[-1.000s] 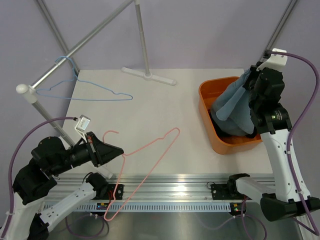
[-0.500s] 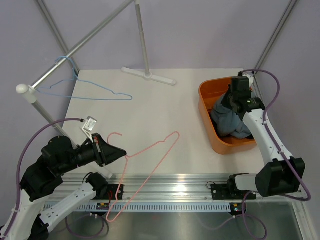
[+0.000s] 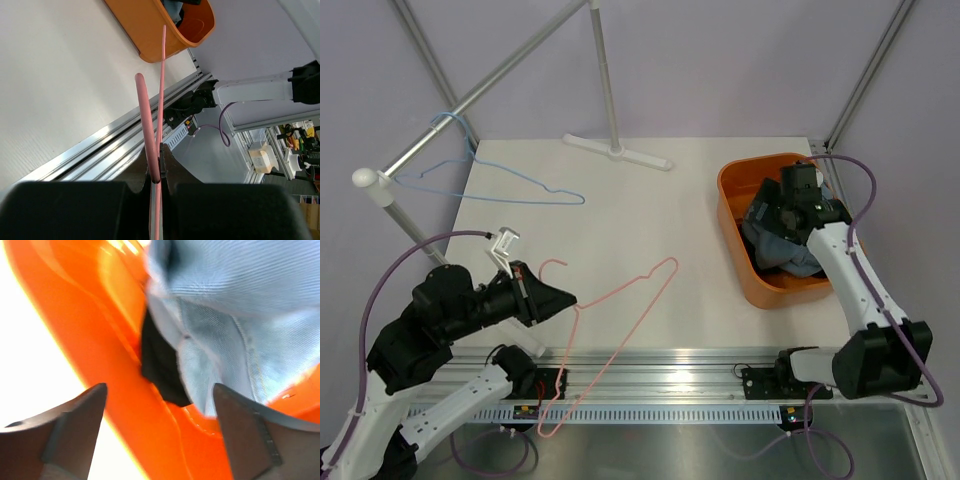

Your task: Remove the skirt from the hanger

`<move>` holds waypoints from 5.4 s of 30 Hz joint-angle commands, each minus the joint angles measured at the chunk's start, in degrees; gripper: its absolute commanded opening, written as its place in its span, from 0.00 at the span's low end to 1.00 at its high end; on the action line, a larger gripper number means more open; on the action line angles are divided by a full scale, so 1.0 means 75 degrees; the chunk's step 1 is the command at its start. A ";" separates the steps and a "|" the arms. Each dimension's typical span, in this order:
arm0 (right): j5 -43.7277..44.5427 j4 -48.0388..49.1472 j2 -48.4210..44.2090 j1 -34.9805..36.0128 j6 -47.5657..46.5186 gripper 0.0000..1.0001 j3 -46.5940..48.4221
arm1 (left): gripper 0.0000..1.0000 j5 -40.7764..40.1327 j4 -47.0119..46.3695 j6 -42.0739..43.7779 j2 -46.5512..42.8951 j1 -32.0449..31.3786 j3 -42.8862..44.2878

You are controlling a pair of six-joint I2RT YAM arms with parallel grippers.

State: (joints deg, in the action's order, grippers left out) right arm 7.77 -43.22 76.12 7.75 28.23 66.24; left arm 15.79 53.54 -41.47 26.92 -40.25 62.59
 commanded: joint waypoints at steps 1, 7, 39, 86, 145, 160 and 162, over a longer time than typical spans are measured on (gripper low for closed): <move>-0.0027 -0.0413 -0.1332 -0.0037 -0.0236 0.96 0.1022 | 0.00 -0.0277 -0.0704 0.0139 0.0488 0.0011 0.0186; -0.2123 -0.0214 -0.2903 -0.0014 -0.0518 0.99 0.1235 | 0.00 -0.0734 -0.0939 0.0174 0.1191 0.0011 0.0397; 0.3873 0.0538 -0.0566 1.0649 0.2107 0.85 0.1033 | 0.00 -0.7284 -0.0145 -0.1700 0.4823 -0.2613 0.2071; 0.5597 -0.3974 0.3585 1.2256 0.5142 0.60 0.3766 | 0.00 -0.7356 0.0315 -0.2181 0.5434 -0.3165 0.1979; 0.5644 -0.3156 0.1243 1.1905 0.6164 0.00 0.0696 | 0.99 -0.5822 -0.1078 -0.0892 0.2883 -0.3434 0.0680; 0.4450 -0.0109 -0.0387 0.8616 0.1653 0.00 0.0308 | 0.99 -0.5060 -0.0588 -0.1067 0.1463 -0.3434 -0.0586; 0.4075 0.0137 -0.0493 0.8262 0.0973 0.00 0.0611 | 0.99 -0.4977 -0.0657 -0.1091 0.1345 -0.3434 -0.0727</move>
State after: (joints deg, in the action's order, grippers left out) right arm 41.80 -49.32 74.70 73.10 46.04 67.90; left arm -23.97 50.13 -49.45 38.26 -65.73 58.46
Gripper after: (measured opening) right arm 0.040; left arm 0.984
